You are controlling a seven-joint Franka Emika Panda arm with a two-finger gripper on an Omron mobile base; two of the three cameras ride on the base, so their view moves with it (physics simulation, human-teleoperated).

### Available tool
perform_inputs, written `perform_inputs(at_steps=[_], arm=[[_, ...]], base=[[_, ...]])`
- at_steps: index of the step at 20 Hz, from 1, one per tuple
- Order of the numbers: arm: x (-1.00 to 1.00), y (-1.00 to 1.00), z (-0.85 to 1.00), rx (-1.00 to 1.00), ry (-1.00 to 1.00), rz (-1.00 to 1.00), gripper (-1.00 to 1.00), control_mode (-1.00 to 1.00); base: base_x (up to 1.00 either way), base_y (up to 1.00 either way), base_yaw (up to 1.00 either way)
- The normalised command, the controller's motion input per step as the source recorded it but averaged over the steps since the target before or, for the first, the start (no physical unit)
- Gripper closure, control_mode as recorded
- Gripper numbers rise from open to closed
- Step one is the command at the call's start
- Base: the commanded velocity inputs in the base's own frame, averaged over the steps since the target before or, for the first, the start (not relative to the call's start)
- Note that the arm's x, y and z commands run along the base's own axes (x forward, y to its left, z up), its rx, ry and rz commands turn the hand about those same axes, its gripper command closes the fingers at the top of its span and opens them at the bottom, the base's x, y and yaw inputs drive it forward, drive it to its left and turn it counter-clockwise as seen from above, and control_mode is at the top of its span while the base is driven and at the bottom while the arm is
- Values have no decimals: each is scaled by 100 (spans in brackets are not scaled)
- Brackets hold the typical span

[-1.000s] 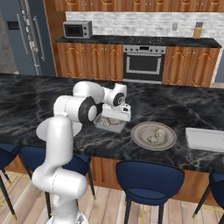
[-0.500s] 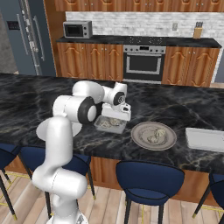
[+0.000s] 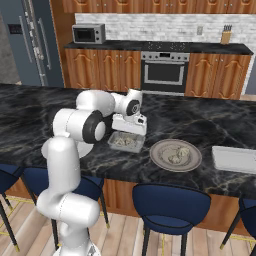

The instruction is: Place two dumplings into each of the tupperware containers and then place the containers in the fridge.

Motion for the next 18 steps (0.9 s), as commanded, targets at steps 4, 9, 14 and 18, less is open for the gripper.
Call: perform_inputs(at_steps=[4, 9, 14, 18], arm=[[-24, 64, 7, -2, 0, 2, -100, -100], [7, 71, -11, -2, 2, 0, -100, -100], [16, 47, -24, -2, 0, 0, -100, -100], [35, 8, -30, 0, -3, 0, -100, -100]], base=[[0, 0, 0], [0, 0, 0], [0, 0, 0], [0, 0, 0]])
